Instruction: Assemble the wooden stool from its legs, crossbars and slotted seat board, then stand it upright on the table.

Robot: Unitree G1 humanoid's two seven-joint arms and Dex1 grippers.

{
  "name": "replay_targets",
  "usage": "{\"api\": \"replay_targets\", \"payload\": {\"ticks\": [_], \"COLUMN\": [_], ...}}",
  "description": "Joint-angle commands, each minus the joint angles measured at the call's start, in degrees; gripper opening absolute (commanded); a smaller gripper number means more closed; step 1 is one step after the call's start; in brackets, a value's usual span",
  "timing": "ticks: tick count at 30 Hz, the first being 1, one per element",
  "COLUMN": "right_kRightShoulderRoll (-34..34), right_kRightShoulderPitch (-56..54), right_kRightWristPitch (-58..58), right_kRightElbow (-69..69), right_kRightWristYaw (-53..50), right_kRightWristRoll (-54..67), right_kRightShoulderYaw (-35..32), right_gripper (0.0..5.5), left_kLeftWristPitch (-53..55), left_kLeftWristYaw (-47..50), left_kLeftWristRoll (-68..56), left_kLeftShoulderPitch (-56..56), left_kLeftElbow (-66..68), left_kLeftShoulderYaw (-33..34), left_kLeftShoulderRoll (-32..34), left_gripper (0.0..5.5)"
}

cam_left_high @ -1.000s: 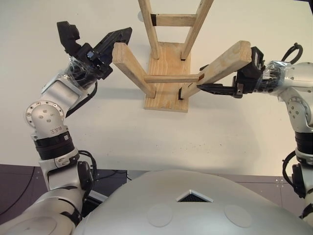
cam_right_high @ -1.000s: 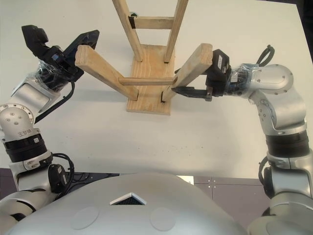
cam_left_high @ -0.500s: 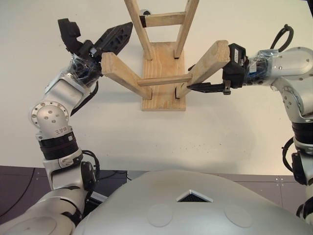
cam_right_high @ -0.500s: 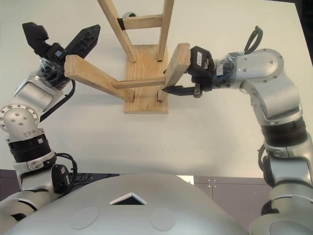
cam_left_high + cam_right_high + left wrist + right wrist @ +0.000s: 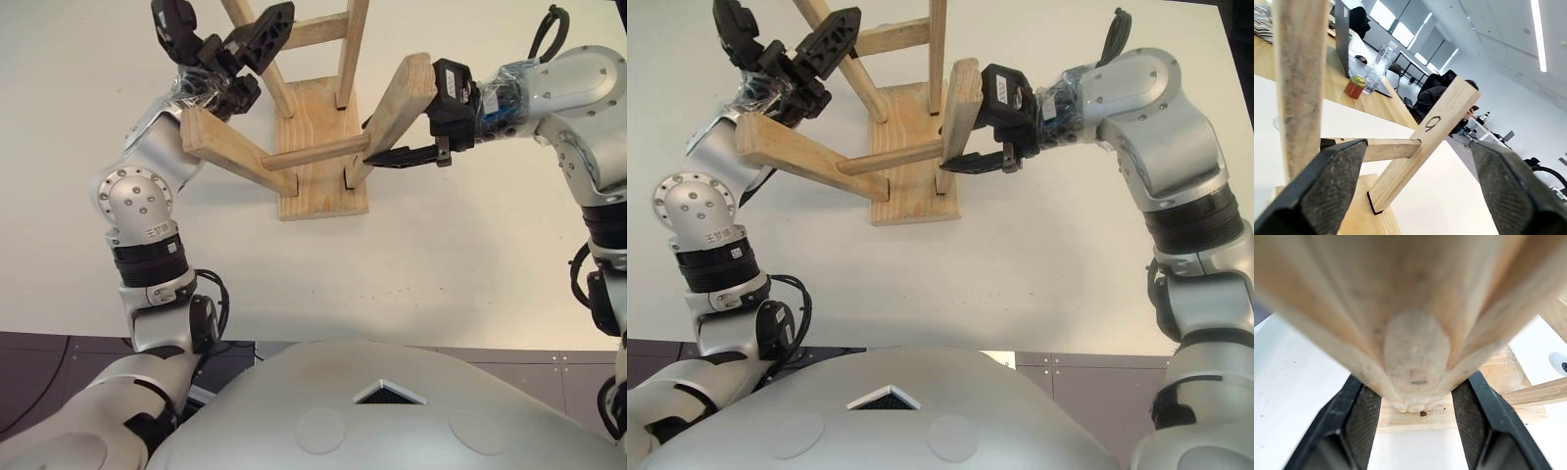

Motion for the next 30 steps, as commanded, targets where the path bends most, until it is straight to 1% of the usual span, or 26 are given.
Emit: {"api": "replay_targets", "payload": {"ticks": [1,4,5,7,9,12,15,17,18,20,22,23,24,26,27,30], "right_kRightShoulderRoll": [-1.3,0.5,0.6,-0.2,-0.4,0.1,0.5,0.9,1.1,1.6,2.1,2.4,2.6,3.2,3.4,3.9], "right_kRightShoulderPitch": [13.6,19.6,21.2,23.9,25.2,25.3,24.6,24.2,23.9,23.3,22.9,22.8,22.7,22.8,22.8,23.1], "right_kRightWristPitch": [11.2,4.2,2.3,-0.7,-1.3,-1.5,-1.2,-1.0,-1.0,-1.0,-1.0,-1.0,-1.0,-0.8,-0.8,-0.9], "right_kRightElbow": [14.4,11.0,9.5,6.6,5.0,4.4,3.9,4.2,4.5,5.3,5.9,6.0,6.2,6.0,6.0,6.1], "right_kRightWristYaw": [-7.7,-10.7,-11.6,-13.8,-15.8,-18.0,-19.0,-19.3,-19.3,-19.4,-19.7,-19.9,-20.2,-20.8,-20.9,-21.3], "right_kRightWristRoll": [-18.3,-10.0,-8.0,-7.8,-7.8,-6.5,-5.5,-5.3,-5.3,-5.4,-5.5,-5.5,-5.5,-5.5,-5.7,-6.0], "right_kRightShoulderYaw": [17.0,8.4,6.8,6.0,5.3,4.0,3.5,3.3,3.3,3.3,3.4,3.4,3.4,3.7,3.8,4.0], "right_gripper": [2.02,2.02,2.02,2.02,2.02,2.02,2.02,2.02,2.02,2.02,2.02,2.02,2.02,2.02,2.02,2.02], "left_kLeftWristPitch": [3.5,5.2,5.9,7.7,9.4,11.3,12.2,12.8,13.0,12.3,9.0,7.2,5.4,-0.2,-2.8,-7.9], "left_kLeftWristYaw": [0.6,-5.8,-7.5,-11.9,-16.5,-22.9,-30.6,-36.0,-39.2,-48.0,-57.5,-60.5,-62.5,-62.9,-62.9,-62.7], "left_kLeftWristRoll": [5.0,1.7,0.6,-1.7,-3.7,-4.9,-4.0,-2.8,-1.0,3.7,11.6,15.8,19.9,30.9,35.6,44.6], "left_kLeftShoulderPitch": [-6.0,-5.1,-5.1,-6.5,-9.3,-13.5,-21.0,-27.9,-30.9,-34.7,-36.5,-37.0,-37.3,-36.9,-36.6,-35.3], "left_kLeftElbow": [3.2,1.2,0.7,0.5,1.3,2.5,4.3,3.9,3.0,0.0,-2.9,-3.5,-3.7,-2.8,-1.8,1.9], "left_kLeftShoulderYaw": [-7.6,-2.2,-0.5,3.4,5.7,6.2,3.7,-0.7,-4.5,-13.8,-25.5,-30.7,-35.2,-44.3,-47.8,-54.1], "left_kLeftShoulderRoll": [-2.2,5.1,7.3,13.7,19.1,25.3,30.5,31.9,32.8,35.0,37.6,38.1,38.0,36.5,35.7,32.4], "left_gripper": [3.83,3.83,3.83,3.83,3.83,3.83,3.83,3.83,3.83,3.83,3.83,3.83,3.83,3.52,3.36,2.82]}}
